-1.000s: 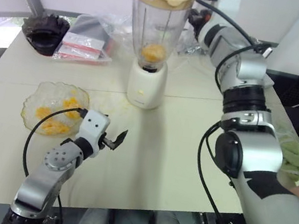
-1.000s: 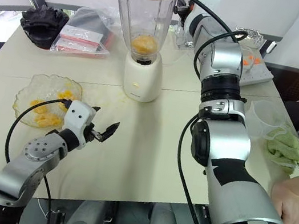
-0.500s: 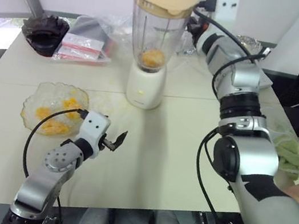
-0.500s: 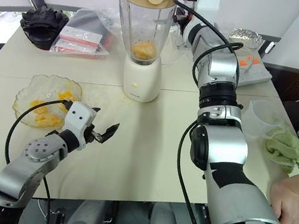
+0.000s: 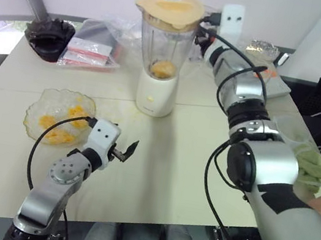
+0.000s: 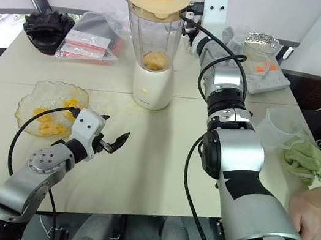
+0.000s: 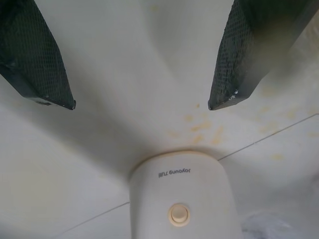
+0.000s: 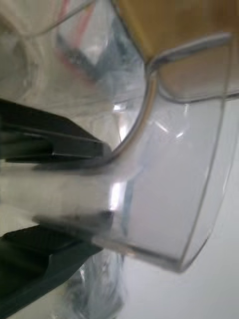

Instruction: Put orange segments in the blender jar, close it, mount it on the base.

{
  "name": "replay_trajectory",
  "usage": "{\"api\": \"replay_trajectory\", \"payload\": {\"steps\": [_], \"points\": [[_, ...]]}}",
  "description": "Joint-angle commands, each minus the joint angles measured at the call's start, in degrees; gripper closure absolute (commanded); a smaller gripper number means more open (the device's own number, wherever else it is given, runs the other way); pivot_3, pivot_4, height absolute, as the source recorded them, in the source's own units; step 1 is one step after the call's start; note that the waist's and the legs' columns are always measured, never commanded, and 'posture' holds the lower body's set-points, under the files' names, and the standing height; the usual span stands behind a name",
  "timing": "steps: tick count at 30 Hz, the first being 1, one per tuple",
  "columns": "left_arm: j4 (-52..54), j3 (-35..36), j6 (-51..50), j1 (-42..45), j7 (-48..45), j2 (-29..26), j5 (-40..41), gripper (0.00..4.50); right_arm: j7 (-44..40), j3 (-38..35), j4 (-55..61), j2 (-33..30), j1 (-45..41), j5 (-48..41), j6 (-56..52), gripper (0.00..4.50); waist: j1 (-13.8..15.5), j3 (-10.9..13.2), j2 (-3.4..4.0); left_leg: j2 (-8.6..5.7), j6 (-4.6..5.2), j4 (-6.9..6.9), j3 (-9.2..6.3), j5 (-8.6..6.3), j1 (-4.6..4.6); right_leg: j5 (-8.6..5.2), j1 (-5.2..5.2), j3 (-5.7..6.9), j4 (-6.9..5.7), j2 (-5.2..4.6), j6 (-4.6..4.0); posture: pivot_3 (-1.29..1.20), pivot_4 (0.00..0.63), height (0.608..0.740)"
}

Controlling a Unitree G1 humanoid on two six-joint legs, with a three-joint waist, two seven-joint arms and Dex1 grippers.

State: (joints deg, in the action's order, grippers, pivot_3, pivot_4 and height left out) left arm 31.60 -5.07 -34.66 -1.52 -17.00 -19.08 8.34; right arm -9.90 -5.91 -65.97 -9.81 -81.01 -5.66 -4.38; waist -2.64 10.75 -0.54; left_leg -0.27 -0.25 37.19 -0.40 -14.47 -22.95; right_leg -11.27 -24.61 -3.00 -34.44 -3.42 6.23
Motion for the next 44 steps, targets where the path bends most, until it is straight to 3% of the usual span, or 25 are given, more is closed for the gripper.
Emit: {"api": "replay_trajectory", "payload": {"steps": [1,10,17,24,29,34,37,41,44], "points": [[1.86,-0.07,0.68,0.40,0.29,0.15,-0.43,0.04,0.94,1.37,-3.18,0.23,-1.19,2.92,2.30,3.54,0.02,0.00,0.00,0.00,0.00,0.00,0.00,0.00,0.00,0.00,0.01,0.00,0.00,0.00,0.00,0.00,0.150,0.740],[2.21,0.29,0.22,0.21,0.27,0.17,-0.33,0.04,-1.46,1.44,-4.28,0.29,-1.04,3.10,1.03,3.54,-0.05,0.00,0.00,0.02,0.00,0.00,0.01,0.00,0.10,0.00,0.07,-0.01,-0.02,-0.01,-0.01,0.00,0.150,0.740],[1.63,0.70,-0.47,1.26,-0.33,0.32,0.66,0.00,-2.80,1.51,-3.74,-0.39,-0.05,4.03,1.37,0.05,-0.20,0.03,0.03,0.02,0.00,-0.02,0.02,0.00,0.04,0.00,0.01,-0.01,0.00,0.00,0.00,0.00,0.150,0.740],[1.84,1.43,-1.14,1.77,-0.29,0.62,1.64,0.00,-5.72,1.82,-0.40,-2.64,7.06,5.08,0.42,0.05,-0.43,0.02,0.01,0.02,0.00,-0.04,-0.04,0.00,-0.21,0.12,-0.21,0.02,-0.02,0.00,0.20,0.00,0.150,0.740],[3.39,3.40,-1.19,1.57,0.04,0.90,2.85,0.00,-19.30,4.25,18.83,-8.10,22.29,3.07,-5.76,0.05,0.24,0.03,0.03,-0.01,0.00,-0.01,-0.09,0.00,-0.32,0.13,-0.19,0.05,0.08,-0.08,0.21,0.00,0.150,0.740],[7.76,8.50,-4.49,1.18,-1.86,-1.87,6.45,0.00,-38.19,3.96,49.68,-20.54,38.65,-5.12,-15.83,0.05,0.29,0.08,0.08,-0.02,0.00,0.00,-0.07,0.00,-0.40,0.13,-0.26,0.05,0.09,-0.12,0.25,0.00,0.150,0.740],[9.27,12.83,-6.34,1.66,-2.46,-3.55,8.91,0.00,-46.70,1.82,61.55,-29.73,44.38,-10.74,-21.75,0.05,0.07,0.08,0.06,-0.04,0.00,0.04,-0.06,0.00,-0.35,0.12,-0.24,0.06,0.08,-0.04,0.24,0.00,0.150,0.740],[9.70,15.41,-8.12,3.21,-2.99,-5.20,11.10,0.00,-52.95,-2.78,71.69,-38.21,48.36,-19.25,-30.33,0.05,0.14,0.09,0.02,0.06,0.00,0.13,-0.07,0.00,-0.12,-0.03,-0.03,0.04,0.11,0.20,-0.03,0.00,0.150,0.740],[10.33,16.40,-9.00,3.40,-3.11,-6.08,12.30,0.00,-53.80,-5.33,75.79,-41.24,49.49,-23.62,-34.82,0.05,0.07,0.09,0.00,0.09,0.00,0.19,-0.05,0.00,-0.03,-0.02,0.04,0.01,0.10,0.25,-0.08,0.00,0.150,0.740]]}}
